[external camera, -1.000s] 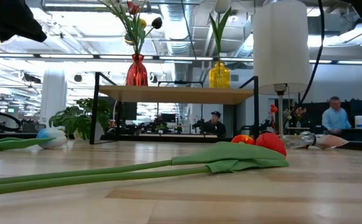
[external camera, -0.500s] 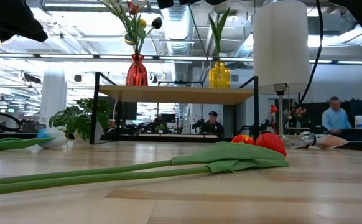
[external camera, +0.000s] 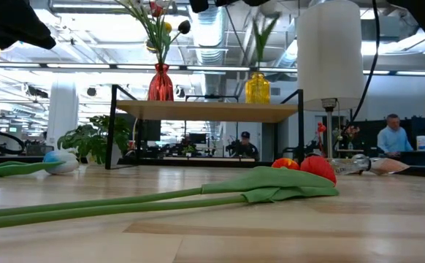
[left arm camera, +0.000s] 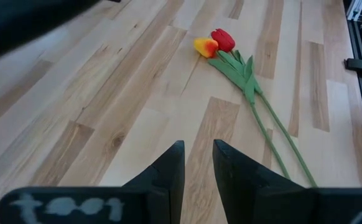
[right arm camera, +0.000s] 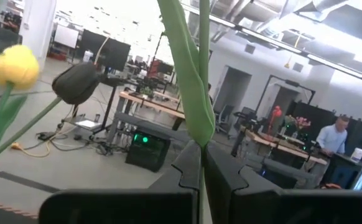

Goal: Pick and place flowers into a vace then onto a shelf
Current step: Put the black flower into the yellow vase on the shelf, then put the yellow flower into the yellow vase on the shelf

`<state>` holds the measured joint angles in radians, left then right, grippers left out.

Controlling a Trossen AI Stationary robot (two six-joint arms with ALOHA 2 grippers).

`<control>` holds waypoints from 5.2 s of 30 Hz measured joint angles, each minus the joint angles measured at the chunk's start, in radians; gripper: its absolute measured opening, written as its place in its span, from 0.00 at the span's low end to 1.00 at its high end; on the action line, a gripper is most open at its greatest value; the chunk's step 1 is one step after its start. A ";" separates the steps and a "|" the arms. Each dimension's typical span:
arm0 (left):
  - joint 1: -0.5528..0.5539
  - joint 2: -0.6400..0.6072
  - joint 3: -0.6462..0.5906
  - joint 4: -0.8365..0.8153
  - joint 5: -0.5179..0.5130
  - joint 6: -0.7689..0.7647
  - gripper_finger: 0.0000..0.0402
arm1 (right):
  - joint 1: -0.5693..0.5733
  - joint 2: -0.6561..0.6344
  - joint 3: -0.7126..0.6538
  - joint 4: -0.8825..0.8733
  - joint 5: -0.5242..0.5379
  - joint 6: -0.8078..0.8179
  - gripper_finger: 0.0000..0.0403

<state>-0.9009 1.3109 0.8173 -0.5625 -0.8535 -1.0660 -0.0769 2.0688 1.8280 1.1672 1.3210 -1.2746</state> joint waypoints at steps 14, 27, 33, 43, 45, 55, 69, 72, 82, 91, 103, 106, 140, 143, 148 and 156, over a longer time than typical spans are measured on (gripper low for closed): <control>0.000 0.000 0.000 0.000 -0.025 0.003 0.18 | -0.018 -0.047 0.000 -0.108 0.024 0.044 0.00; 0.000 0.000 0.000 0.000 -0.025 -0.006 0.18 | -0.031 -0.047 -0.001 -0.195 0.075 0.161 0.00; 0.000 0.000 0.000 0.000 -0.025 -0.007 0.18 | -0.037 -0.047 -0.001 -0.228 0.095 0.202 0.00; 0.000 0.000 0.000 0.000 -0.025 -0.007 0.18 | -0.043 -0.047 -0.001 -0.232 0.158 0.238 0.00; 0.000 0.000 0.000 0.000 -0.025 -0.007 0.18 | -0.043 -0.047 -0.001 -0.232 0.174 0.239 0.00; 0.000 0.000 0.000 0.000 -0.023 -0.008 0.18 | -0.045 -0.046 -0.001 -0.231 0.226 0.256 0.09; 0.000 0.000 0.000 0.000 -0.007 -0.018 0.18 | -0.048 -0.046 -0.001 -0.231 0.225 0.252 0.23; 0.000 0.000 0.000 0.000 -0.007 -0.017 0.18 | -0.043 -0.046 -0.001 -0.231 0.226 0.249 0.30; 0.000 0.000 0.000 0.000 -0.007 -0.016 0.18 | 0.007 -0.046 -0.001 -0.231 0.249 0.254 0.51; 0.000 0.000 0.000 -0.001 -0.007 -0.012 0.18 | 0.085 -0.046 -0.001 -0.231 0.249 0.246 0.57; 0.000 0.000 0.000 -0.001 -0.008 -0.013 0.18 | 0.234 -0.046 -0.001 -0.228 0.201 0.199 0.56; 0.000 0.000 0.000 0.000 -0.008 -0.013 0.18 | 0.298 -0.057 -0.001 -0.229 0.176 0.180 0.56; 0.006 0.000 0.000 0.001 -0.001 -0.039 0.18 | 0.908 -0.069 0.000 -0.828 -0.875 1.539 0.56; 0.006 0.000 0.000 0.001 0.011 -0.043 0.18 | 0.896 -0.069 0.000 -1.084 -1.061 1.870 0.56; 0.006 0.000 0.000 0.000 0.099 -0.080 0.18 | 0.920 -0.069 0.000 -1.549 -1.196 2.368 0.56; 0.006 0.000 0.000 0.000 0.215 -0.167 0.18 | 1.045 -0.062 0.000 -1.991 -0.956 3.149 0.56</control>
<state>-0.8951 1.3113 0.8169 -0.5625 -0.6381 -1.2328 0.9681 2.0066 1.8277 -0.8243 0.3647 1.8741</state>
